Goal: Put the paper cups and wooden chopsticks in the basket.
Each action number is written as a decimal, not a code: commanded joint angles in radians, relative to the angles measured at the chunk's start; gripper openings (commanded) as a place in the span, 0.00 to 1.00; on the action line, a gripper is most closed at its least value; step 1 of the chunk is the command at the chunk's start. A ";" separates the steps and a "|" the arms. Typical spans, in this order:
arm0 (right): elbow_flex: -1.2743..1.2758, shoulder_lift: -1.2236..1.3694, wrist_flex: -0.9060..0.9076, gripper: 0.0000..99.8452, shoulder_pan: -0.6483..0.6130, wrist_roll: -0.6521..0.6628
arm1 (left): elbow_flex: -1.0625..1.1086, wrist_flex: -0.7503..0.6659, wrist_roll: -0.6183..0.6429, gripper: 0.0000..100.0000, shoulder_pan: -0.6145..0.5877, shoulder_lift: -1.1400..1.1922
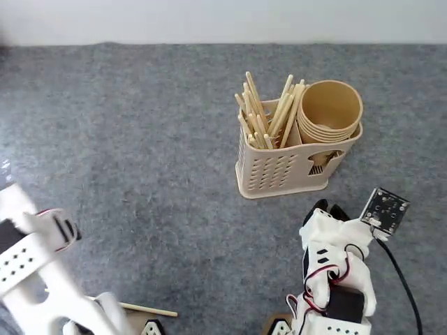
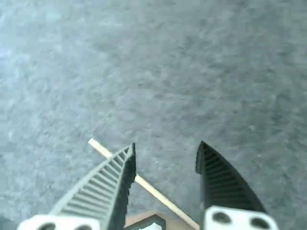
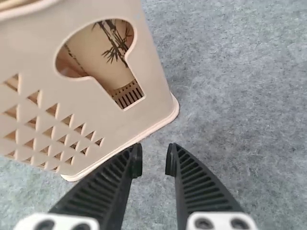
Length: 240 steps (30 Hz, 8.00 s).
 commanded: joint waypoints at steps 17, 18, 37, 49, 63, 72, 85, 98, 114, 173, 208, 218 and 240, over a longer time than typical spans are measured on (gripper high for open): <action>-0.006 -0.013 -0.005 0.10 -0.007 -0.003 | -0.013 -0.006 -0.009 0.19 -0.218 0.023; -0.006 -0.013 -0.005 0.10 -0.007 -0.003 | -0.030 0.008 -0.006 0.18 -0.216 0.061; -0.005 -0.013 -0.005 0.10 -0.007 -0.003 | -0.331 0.114 -0.014 0.25 -0.264 0.862; -0.005 -0.013 -0.005 0.10 -0.008 -0.003 | -0.246 -0.017 -0.127 0.30 -0.367 0.875; -0.005 -0.013 -0.005 0.10 -0.008 -0.003 | -0.082 -0.213 -0.137 0.02 -0.361 0.875; -0.005 -0.013 -0.005 0.10 -0.008 -0.003 | -0.136 -0.084 -0.114 0.01 -0.190 0.864; -0.005 -0.013 -0.005 0.10 -0.008 -0.003 | -0.506 0.147 0.115 0.01 0.189 0.873; -0.005 -0.013 -0.005 0.10 -0.008 -0.003 | -0.696 0.146 0.368 0.01 0.583 0.873; -0.005 -0.013 -0.005 0.10 -0.008 -0.003 | -1.224 0.204 0.402 0.01 0.747 0.864; -0.003 -0.013 -0.005 0.10 -0.010 -0.003 | -1.713 0.021 0.563 0.31 1.353 1.119; 0.044 -0.013 -0.035 0.10 -0.036 -0.002 | -2.071 0.210 0.568 0.01 0.862 0.790; 0.054 -0.013 -0.041 0.10 -0.062 -0.002 | -1.343 0.198 0.493 0.01 0.855 0.282; 0.035 -0.013 0.022 0.10 -0.065 -0.003 | 0.136 -0.428 0.462 0.01 0.861 -0.750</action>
